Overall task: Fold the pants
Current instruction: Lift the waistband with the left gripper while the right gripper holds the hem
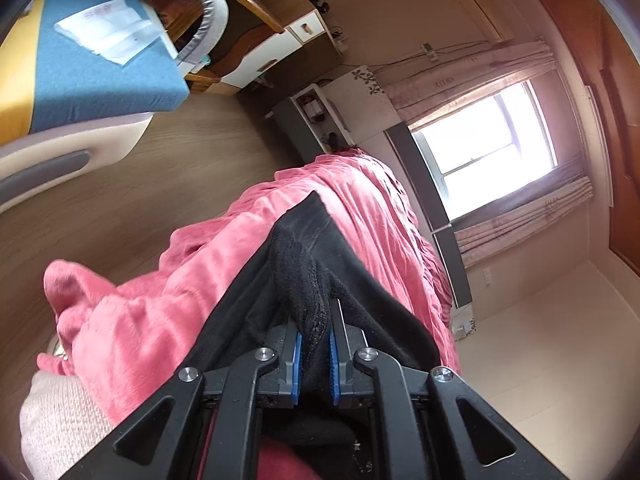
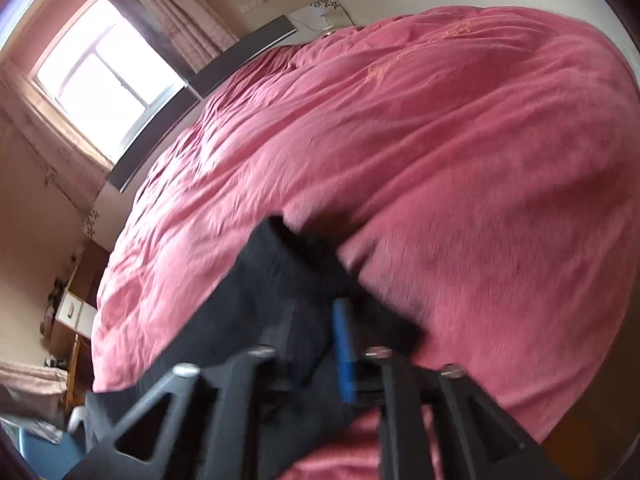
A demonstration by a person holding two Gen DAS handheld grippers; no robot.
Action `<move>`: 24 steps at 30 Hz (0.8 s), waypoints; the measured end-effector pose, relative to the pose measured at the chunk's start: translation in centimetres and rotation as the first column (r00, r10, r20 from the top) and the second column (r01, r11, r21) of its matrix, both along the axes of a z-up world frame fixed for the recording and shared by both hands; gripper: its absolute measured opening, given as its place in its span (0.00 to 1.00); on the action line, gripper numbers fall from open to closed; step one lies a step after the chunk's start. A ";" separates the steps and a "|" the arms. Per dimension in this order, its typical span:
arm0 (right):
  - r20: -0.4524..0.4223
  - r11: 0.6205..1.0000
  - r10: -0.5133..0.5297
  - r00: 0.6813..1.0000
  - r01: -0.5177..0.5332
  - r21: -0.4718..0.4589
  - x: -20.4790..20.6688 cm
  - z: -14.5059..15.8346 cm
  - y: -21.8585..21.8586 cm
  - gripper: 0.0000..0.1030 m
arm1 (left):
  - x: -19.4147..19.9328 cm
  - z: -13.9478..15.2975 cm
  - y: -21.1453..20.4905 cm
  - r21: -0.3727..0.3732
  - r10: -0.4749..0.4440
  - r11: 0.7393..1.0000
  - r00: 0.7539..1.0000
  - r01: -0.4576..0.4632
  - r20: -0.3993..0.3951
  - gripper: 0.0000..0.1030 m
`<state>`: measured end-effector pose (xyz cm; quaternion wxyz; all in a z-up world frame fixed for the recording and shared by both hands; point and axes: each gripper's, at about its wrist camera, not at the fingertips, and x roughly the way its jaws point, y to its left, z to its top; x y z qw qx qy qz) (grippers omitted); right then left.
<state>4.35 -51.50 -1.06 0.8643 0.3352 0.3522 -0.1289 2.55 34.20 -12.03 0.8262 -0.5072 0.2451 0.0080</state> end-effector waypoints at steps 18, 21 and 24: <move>0.031 0.950 -0.176 0.984 0.161 0.269 1.0 -5.7 3.1 0.36 | -1.4 -0.5 -0.5 0.007 0.038 0.999 0.998 -0.038 0.056 0.14; 0.073 0.941 -0.185 0.980 0.155 0.301 2.2 -4.8 2.6 0.06 | -1.4 -0.6 -0.2 -0.015 0.040 0.999 0.997 -0.039 0.061 0.11; 0.214 0.951 -0.205 0.955 0.143 0.273 0.9 -1.1 2.8 0.06 | -1.7 -0.1 0.1 -0.030 0.046 0.999 0.995 -0.043 0.094 0.10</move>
